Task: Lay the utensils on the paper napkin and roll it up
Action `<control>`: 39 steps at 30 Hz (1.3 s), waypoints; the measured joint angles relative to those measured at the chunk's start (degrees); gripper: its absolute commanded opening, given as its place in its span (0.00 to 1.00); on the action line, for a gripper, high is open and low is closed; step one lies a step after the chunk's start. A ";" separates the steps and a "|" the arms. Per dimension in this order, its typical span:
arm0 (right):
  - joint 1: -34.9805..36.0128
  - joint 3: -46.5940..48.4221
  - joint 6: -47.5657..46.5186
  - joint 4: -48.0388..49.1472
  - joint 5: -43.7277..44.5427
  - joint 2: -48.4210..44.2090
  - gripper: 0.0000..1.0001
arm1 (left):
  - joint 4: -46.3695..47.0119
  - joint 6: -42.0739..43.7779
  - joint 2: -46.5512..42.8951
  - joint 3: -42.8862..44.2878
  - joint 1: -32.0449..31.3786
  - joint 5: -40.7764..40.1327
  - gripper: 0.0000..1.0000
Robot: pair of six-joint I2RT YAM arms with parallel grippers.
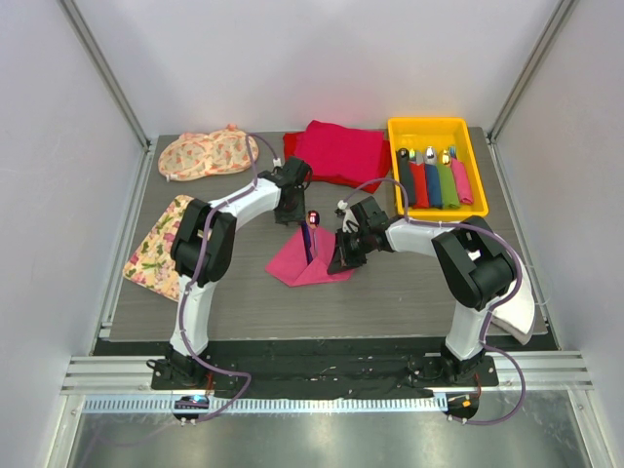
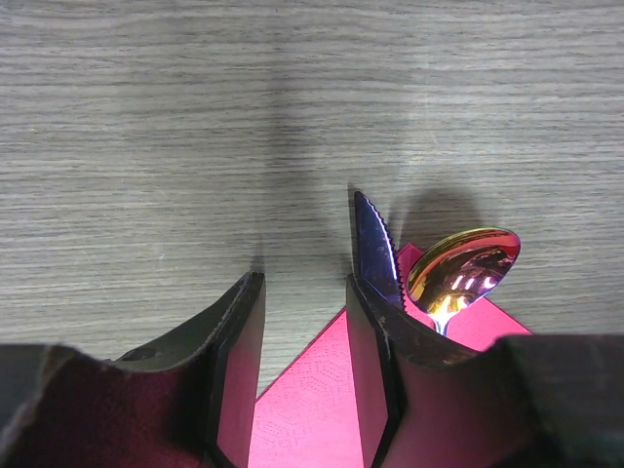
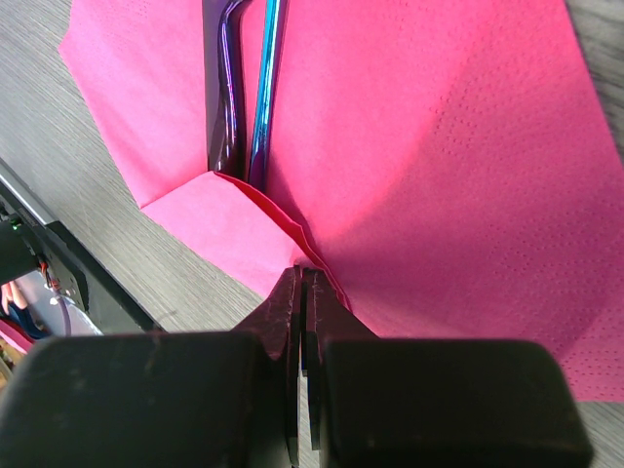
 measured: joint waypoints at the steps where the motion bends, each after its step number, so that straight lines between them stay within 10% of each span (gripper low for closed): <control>1: 0.00 0.02 0.00 0.00 0.00 0.02 0.01 | 0.04 -0.02 0.00 0.00 0.00 0.04 0.44; 30: 0.02 0.70 0.02 -0.07 -0.70 0.79 0.01 | 0.22 -0.09 -0.46 -0.02 0.33 1.81 0.50; 39: 0.02 0.76 0.02 -0.11 -0.66 0.79 0.01 | 2.51 6.38 -20.63 -11.28 3.58 14.40 0.44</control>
